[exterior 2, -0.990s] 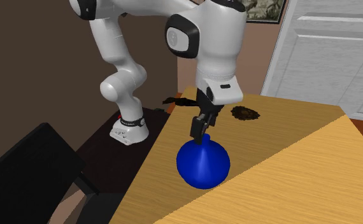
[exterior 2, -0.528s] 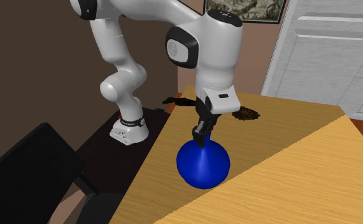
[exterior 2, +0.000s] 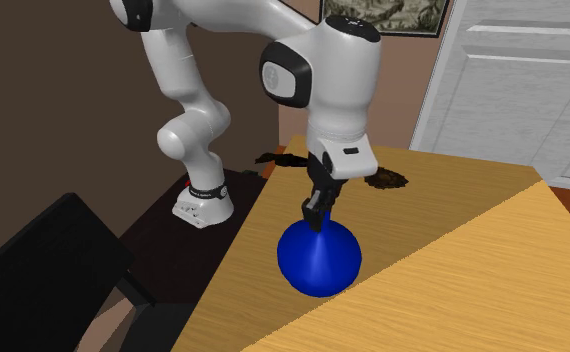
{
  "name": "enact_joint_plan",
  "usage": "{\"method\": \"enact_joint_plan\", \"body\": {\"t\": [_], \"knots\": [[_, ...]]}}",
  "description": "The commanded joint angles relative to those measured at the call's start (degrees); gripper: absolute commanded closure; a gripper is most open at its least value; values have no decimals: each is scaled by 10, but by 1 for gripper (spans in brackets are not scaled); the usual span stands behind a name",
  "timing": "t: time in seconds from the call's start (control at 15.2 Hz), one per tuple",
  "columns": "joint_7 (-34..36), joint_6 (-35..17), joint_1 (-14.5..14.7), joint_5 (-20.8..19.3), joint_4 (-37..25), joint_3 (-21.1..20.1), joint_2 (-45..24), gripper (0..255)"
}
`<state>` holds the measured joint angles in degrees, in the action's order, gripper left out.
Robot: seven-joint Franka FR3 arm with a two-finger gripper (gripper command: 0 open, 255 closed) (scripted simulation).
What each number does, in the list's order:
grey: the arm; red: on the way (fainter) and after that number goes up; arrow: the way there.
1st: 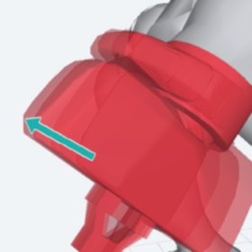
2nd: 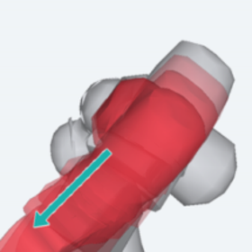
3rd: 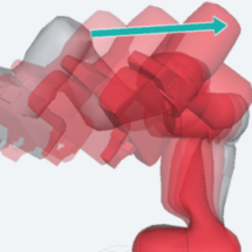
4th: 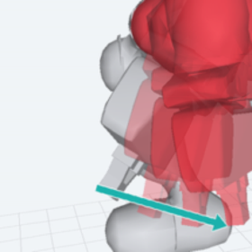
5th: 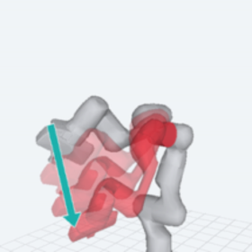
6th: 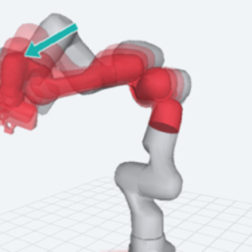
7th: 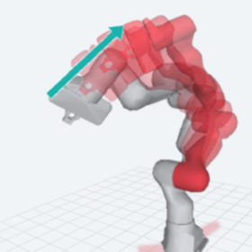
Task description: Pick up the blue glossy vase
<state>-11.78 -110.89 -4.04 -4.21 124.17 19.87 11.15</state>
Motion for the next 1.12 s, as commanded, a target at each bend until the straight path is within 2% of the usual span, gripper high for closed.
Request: {"method": "enact_joint_plan", "body": {"t": [0.0,0.92,1.06], "knots": [[0,8,0,0,-7,0,0,255],[1,116,2,-1,-102,-6,13,255],[1,117,2,-1,-103,-6,13,255]]}}
